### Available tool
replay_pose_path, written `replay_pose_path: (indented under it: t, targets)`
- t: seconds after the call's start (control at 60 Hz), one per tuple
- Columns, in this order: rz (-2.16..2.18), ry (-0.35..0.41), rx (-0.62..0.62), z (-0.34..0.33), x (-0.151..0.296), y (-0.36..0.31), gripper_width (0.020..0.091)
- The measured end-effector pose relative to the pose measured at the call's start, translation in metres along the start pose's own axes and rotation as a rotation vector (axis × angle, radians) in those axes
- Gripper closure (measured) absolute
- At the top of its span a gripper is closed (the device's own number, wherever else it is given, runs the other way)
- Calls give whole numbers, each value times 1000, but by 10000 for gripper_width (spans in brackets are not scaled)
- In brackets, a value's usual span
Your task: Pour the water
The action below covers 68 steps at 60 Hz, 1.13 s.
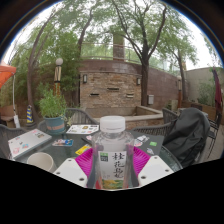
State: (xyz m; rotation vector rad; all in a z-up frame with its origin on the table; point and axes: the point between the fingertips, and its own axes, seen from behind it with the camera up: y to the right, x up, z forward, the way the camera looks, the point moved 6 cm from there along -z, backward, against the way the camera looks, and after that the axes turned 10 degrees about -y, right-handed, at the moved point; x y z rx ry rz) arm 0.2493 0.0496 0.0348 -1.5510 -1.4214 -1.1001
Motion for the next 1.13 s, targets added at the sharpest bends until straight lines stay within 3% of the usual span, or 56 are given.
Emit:
replay_pose_path:
  t: [0.283,0.383,0.467,0.55,0.633,0.8,1.133]
  targets:
    - [44,80,-11,-11,-13,12,568]
    - [42,57,-8,-8,-5,8,478]
    - [54,-42,17,-17,-23,15,367]
    - [65,-61,0,-25,-14,9,263]
    - [71,-111,-20,-51,-17,12,265]
    - [86,-133,-61,-127,-17,-1,265]
    - [146,-181,-112,-352,9,-75,265]
